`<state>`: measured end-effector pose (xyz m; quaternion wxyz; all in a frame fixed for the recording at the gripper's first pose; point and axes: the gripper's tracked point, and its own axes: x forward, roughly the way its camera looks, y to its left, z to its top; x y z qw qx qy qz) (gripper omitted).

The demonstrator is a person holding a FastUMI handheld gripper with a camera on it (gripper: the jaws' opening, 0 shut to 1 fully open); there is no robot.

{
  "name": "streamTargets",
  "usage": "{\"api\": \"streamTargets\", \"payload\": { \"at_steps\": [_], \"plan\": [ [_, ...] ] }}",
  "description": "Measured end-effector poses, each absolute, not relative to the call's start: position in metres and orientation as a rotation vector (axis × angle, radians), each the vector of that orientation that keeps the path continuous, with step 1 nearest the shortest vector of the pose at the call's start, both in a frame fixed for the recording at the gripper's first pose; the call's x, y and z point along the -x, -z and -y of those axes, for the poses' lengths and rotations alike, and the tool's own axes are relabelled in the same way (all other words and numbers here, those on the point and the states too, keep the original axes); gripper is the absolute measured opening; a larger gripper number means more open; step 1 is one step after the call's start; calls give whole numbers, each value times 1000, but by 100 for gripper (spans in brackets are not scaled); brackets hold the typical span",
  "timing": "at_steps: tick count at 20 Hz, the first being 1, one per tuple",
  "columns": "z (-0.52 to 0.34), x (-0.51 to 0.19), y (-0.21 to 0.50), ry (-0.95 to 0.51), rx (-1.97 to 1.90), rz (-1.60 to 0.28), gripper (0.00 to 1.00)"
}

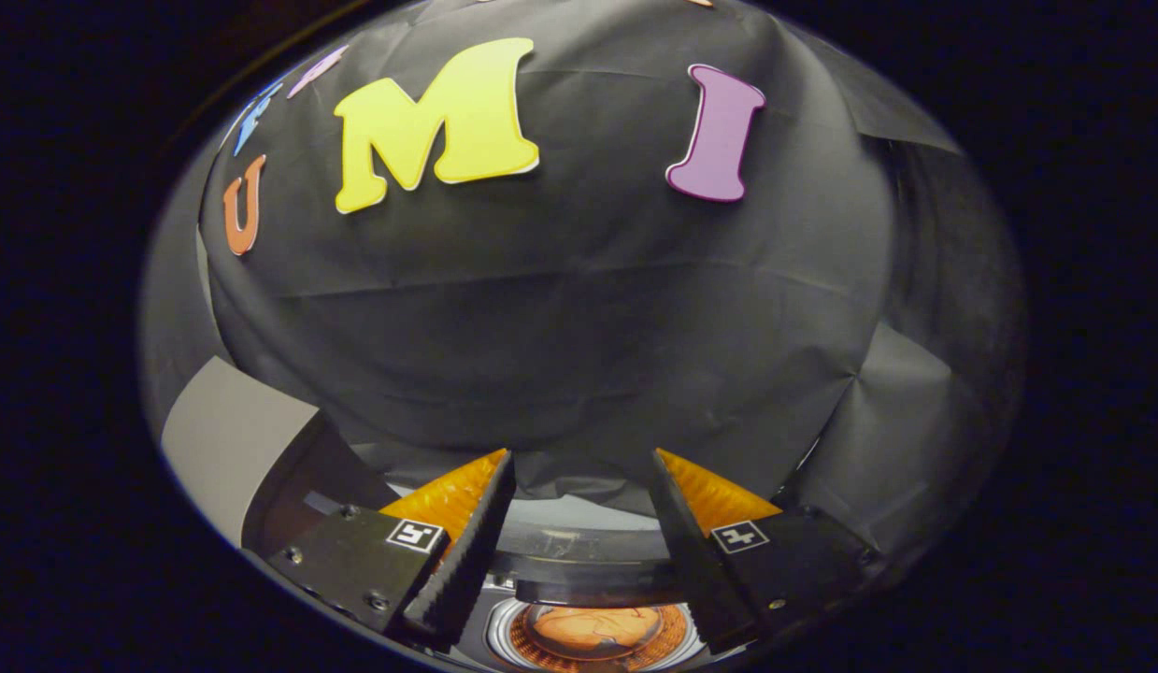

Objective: Put the clothes into the washing machine and then close the washing machine lid.

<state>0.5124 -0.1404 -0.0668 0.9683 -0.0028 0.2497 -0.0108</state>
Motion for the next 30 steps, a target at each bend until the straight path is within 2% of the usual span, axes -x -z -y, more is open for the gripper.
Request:
{"api": "streamTargets", "payload": {
  "at_steps": [6,12,21,30],
  "plan": [
    [140,-493,60,27,21,-354,90],
    [138,-471,64,38,16,-291,90],
    [136,-444,69,13,18,-301,90],
    [134,-390,112,0,26,-370,92]
  ]
}}
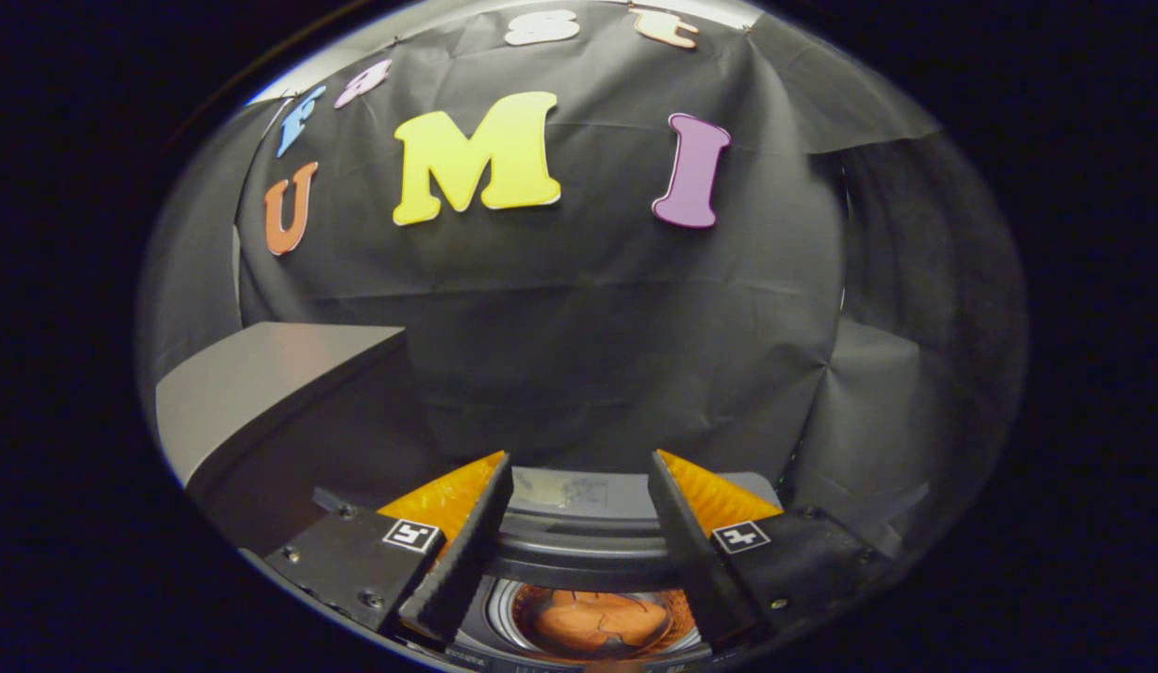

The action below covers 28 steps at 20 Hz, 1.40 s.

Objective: Put the clothes into the washing machine and then close the washing machine lid.

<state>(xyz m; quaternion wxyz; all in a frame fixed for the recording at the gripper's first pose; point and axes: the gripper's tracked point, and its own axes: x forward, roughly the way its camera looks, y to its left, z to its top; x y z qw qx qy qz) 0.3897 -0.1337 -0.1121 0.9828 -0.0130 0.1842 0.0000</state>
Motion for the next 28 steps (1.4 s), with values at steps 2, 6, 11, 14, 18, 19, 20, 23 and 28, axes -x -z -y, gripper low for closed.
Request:
{"api": "streamTargets", "payload": {
  "at_steps": [2,6,11,14,18,19,20,23,28],
  "plan": [
    [142,-372,131,23,52,-445,94],
    [146,-338,140,59,28,-439,99],
    [129,-271,102,53,54,-347,99],
    [118,-218,56,51,72,-240,99],
    [100,-151,-3,66,53,-113,99],
    [97,-137,-13,69,43,-90,99],
    [93,-121,-21,68,28,-73,99],
    [88,-69,-32,59,-32,-44,100],
    [99,-4,-25,77,-29,-32,99]
  ]
}}
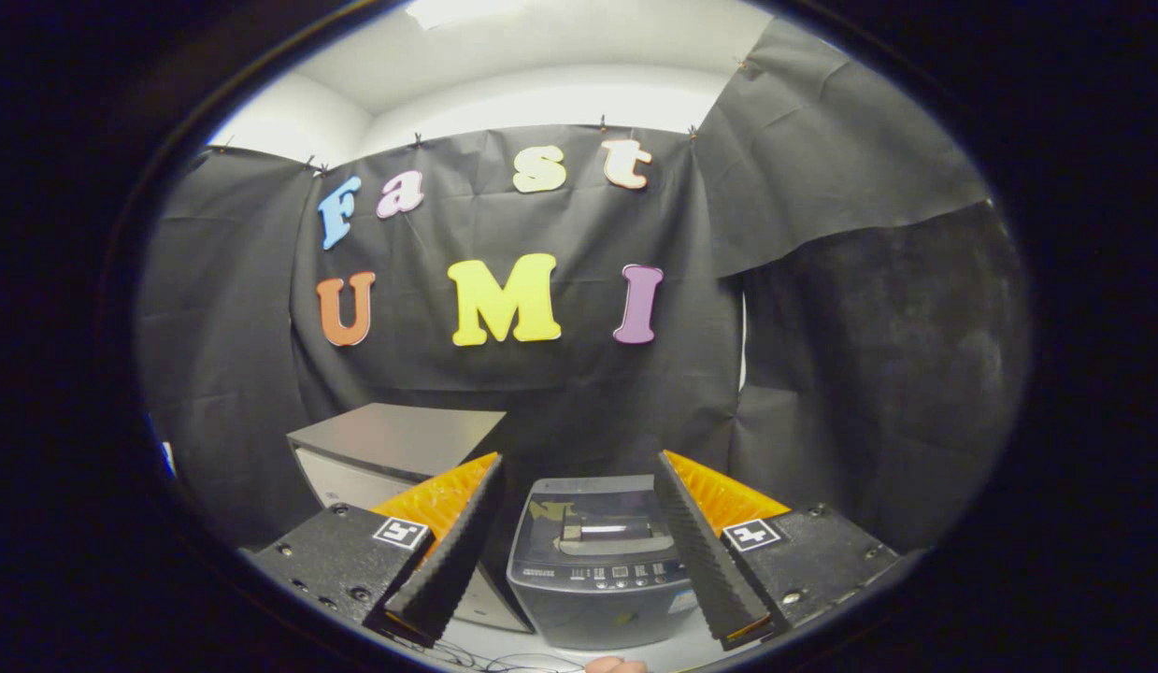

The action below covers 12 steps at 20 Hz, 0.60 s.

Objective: Put the clothes into the washing machine and then close the washing machine lid.

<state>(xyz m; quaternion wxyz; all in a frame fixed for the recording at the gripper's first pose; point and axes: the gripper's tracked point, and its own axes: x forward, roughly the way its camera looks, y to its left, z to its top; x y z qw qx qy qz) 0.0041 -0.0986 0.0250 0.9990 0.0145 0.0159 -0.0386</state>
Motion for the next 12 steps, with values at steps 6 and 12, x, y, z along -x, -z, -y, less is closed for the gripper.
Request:
{"api": "streamTargets", "payload": {
  "at_steps": [6,12],
  "plan": [
    [114,45,-22,69,-43,-4,100],
    [131,65,-10,24,-14,-18,100]
  ]
}}
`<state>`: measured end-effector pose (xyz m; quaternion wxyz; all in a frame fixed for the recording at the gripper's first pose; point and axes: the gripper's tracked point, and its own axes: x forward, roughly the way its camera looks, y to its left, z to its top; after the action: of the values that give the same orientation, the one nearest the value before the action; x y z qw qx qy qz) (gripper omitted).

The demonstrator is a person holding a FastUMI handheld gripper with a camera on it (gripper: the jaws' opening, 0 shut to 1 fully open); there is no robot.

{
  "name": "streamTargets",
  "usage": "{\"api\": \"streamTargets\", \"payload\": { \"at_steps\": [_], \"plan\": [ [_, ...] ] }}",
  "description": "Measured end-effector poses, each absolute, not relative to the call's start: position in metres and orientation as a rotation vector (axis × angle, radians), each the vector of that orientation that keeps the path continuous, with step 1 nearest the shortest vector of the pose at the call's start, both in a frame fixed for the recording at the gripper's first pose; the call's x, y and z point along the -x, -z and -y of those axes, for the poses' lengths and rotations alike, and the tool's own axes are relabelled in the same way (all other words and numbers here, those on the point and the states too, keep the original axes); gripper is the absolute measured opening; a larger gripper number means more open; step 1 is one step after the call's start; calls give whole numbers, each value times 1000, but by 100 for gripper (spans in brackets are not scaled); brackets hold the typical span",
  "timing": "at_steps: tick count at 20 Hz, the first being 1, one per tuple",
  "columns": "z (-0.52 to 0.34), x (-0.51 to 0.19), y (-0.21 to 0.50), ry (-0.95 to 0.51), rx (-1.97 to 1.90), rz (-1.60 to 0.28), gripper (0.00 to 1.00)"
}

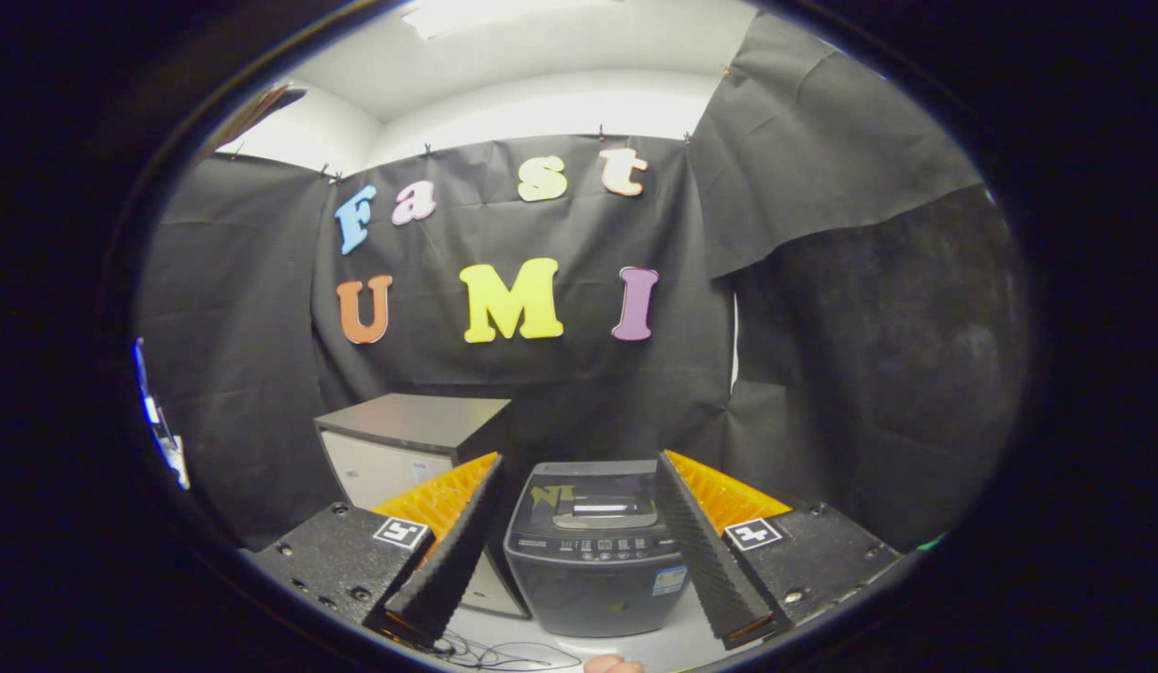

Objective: Put the clothes into the washing machine and then close the washing machine lid.

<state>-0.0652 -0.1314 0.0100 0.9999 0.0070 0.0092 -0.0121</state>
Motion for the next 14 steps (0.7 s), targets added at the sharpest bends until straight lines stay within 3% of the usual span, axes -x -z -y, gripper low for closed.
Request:
{"api": "streamTargets", "payload": {
  "at_steps": [14],
  "plan": [
    [146,77,-11,-1,20,-34,100]
  ]
}}
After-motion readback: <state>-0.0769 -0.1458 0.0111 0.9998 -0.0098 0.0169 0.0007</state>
